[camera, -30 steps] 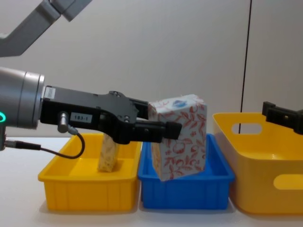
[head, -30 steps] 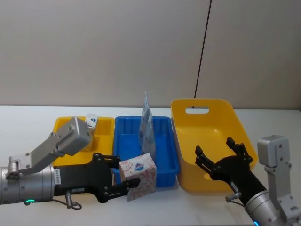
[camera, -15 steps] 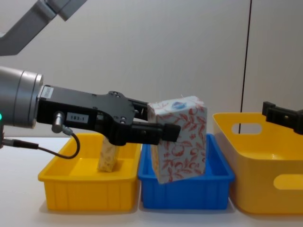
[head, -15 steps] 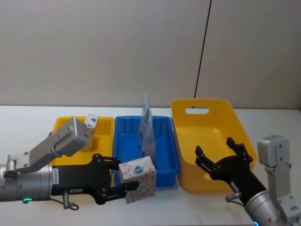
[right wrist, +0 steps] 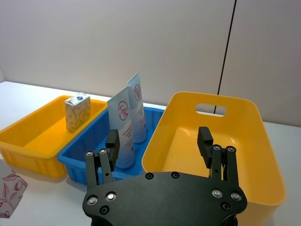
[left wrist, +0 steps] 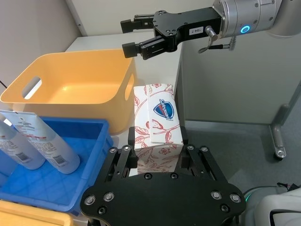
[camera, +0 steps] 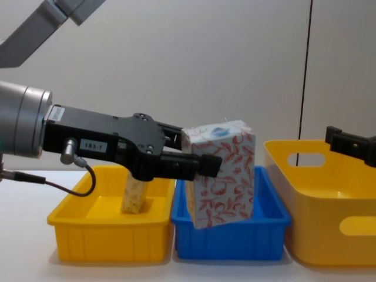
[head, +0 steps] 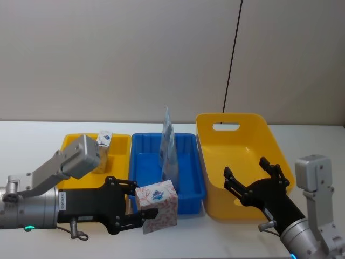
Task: Bimanual collaborative sorting of washing and personal care products
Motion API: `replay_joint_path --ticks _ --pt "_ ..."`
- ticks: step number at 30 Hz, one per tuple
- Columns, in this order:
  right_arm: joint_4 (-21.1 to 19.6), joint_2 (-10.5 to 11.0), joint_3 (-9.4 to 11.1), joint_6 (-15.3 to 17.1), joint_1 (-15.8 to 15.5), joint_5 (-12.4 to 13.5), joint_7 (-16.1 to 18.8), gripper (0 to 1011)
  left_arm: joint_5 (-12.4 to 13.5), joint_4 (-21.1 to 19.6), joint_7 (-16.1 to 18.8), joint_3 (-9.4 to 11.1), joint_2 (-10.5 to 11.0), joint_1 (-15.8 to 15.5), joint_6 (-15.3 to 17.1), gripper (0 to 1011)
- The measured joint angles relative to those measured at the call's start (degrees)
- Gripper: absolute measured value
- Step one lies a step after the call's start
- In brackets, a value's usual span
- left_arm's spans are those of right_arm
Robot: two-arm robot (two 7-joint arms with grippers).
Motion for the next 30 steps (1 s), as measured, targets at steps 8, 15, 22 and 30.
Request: replay_joint_path --ticks 8,15,22,30 --pt "0.4 0.2 -0.1 -1.2 0.3 -0.1 1.4 1002 -0.1 0.1 -0.2 0.1 0.1 -0.2 -0.1 425" --pt "1.8 1.4 -0.3 -3.1 1.7 0.7 5.5 1002 -0.1 0.2 -0.3 0.2 0.1 -0.3 -0.1 425" --pt "3.6 3.0 -0.5 -4.7 3.8 2.3 10.9 1002 -0.1 0.2 -0.3 0.2 0.2 -0.3 -0.1 425" --pt "6.5 4.9 -1.1 -6.3 6.7 4.8 17.9 1002 -0.1 0.2 -0.4 0.2 0.2 -0.3 -0.2 425"
